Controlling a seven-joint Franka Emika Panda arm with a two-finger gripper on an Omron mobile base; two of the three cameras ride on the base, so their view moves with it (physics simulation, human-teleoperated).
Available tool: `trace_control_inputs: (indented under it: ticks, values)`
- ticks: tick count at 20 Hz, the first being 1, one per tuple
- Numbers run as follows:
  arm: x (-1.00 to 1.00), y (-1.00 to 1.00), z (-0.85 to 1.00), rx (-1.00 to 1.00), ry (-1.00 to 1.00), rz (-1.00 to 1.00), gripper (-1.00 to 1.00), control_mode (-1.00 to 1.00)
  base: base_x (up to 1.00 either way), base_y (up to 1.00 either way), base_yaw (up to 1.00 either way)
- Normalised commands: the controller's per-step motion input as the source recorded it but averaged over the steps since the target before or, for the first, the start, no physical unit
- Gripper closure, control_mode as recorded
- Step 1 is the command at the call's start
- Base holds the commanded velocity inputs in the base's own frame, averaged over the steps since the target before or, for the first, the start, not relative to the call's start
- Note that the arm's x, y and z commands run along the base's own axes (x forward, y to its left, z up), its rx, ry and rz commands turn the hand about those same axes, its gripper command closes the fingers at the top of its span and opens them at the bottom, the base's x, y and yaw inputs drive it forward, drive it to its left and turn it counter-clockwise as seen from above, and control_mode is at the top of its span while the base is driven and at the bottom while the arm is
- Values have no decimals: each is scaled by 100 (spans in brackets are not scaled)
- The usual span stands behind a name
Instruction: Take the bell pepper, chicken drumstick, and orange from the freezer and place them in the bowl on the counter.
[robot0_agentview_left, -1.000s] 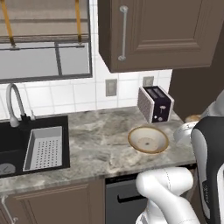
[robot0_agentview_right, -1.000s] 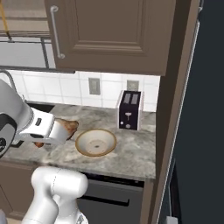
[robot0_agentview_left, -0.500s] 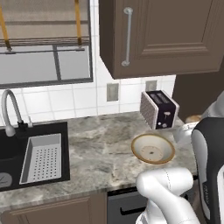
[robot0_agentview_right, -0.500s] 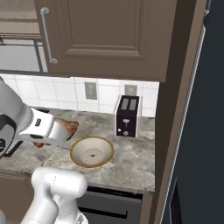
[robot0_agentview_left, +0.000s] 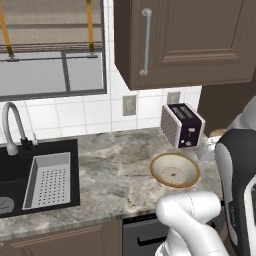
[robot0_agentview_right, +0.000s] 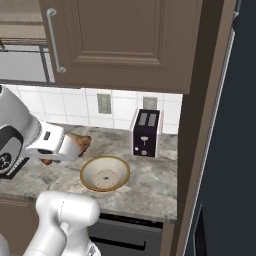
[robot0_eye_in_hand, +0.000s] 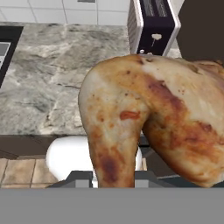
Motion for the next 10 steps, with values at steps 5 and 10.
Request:
trace_control_inputs:
  ticks: [5, 10]
  values:
    - [65, -7, -10, 0, 9, 0, 100, -100, 0, 0, 0]
    - [69, -9, -48, 1, 10, 0, 100, -100, 0, 0, 0]
